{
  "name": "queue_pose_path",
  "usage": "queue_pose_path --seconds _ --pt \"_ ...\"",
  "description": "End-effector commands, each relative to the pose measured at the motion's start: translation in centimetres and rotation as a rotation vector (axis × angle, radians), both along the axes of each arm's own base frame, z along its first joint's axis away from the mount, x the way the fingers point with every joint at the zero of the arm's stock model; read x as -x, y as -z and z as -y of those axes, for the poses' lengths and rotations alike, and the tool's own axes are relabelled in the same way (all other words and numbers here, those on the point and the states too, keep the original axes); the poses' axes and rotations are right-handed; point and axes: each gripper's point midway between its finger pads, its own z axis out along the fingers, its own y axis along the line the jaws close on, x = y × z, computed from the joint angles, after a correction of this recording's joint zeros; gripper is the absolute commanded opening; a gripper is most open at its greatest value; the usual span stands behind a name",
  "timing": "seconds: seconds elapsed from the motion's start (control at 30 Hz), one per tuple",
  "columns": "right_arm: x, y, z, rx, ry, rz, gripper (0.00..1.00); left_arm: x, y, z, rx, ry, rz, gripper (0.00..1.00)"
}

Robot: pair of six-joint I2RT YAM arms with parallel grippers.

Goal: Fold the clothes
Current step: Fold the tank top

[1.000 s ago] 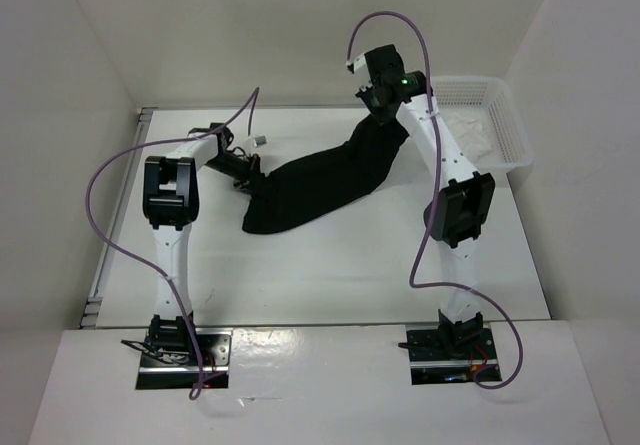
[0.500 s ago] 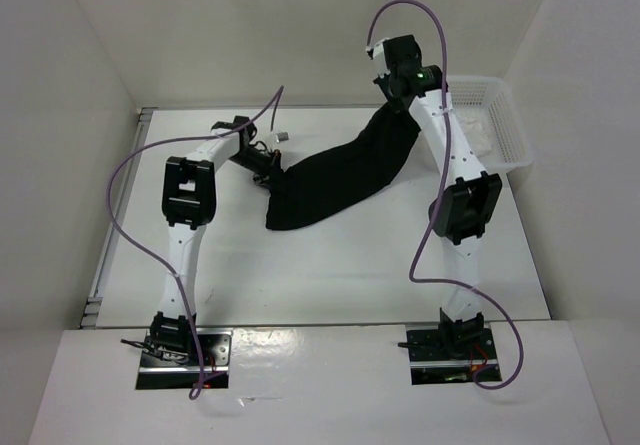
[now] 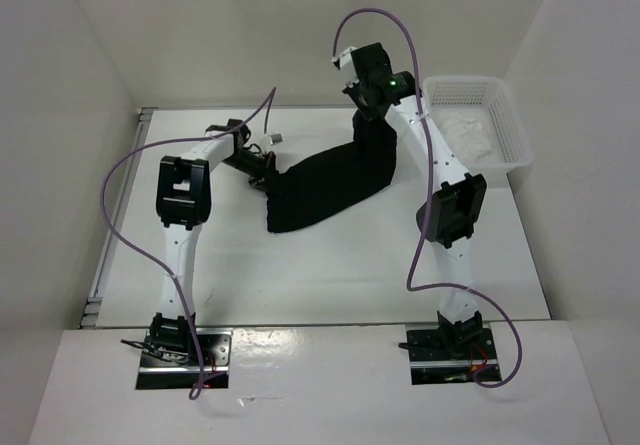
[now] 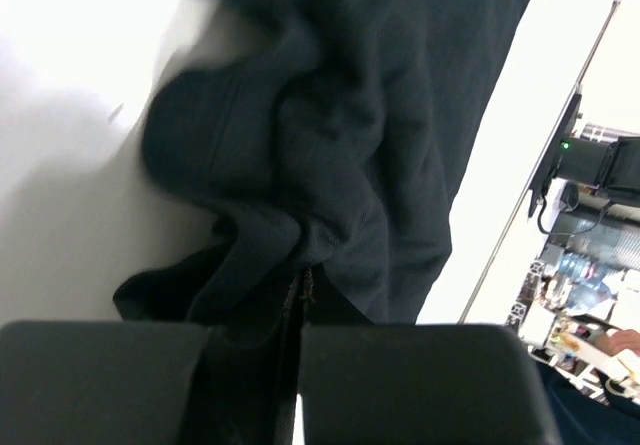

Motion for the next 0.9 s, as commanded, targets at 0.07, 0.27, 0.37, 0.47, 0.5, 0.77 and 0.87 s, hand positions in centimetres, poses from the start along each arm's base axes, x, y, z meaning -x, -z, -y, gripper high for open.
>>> queue_pose_path --seconds 0.07,0.27,0.37,0.47,0.5,0.77,0.87 --pt "0.2 -1.5 -2.8 -0.045 -0.047 0.039 0.00 -0.7 2.4 -5.3 -0.120 -0.070 0.021 0.00" --pt "1.5 -0.8 -4.9 -0.047 -0.102 0.005 0.00 -0.3 2.5 -7.3 -0.109 -0.109 0.007 0.00" --pt "2.1 -0.3 -6.3 -0.055 -0.127 -0.009 0.00 0.0 2.6 -8.4 -0.100 -0.137 -0.006 0.00" --pt "2.3 0.5 -7.0 -0.054 -0.133 -0.026 0.00 0.3 2.5 -8.8 -0.089 -0.147 -0.017 0.00" --pt "2.7 0.6 -7.9 -0.067 -0.148 -0.031 0.00 0.4 2.5 -8.8 -0.089 -0.147 -0.017 0.00" --pt "4.9 2.9 -11.9 -0.075 -0.202 -0.094 0.00 0.9 2.3 -8.6 -0.079 -0.141 -0.015 0.00" --pt "5.9 4.0 -13.2 -0.081 -0.217 -0.127 0.00 0.9 2.3 -8.6 -0.079 -0.141 -0.015 0.00"
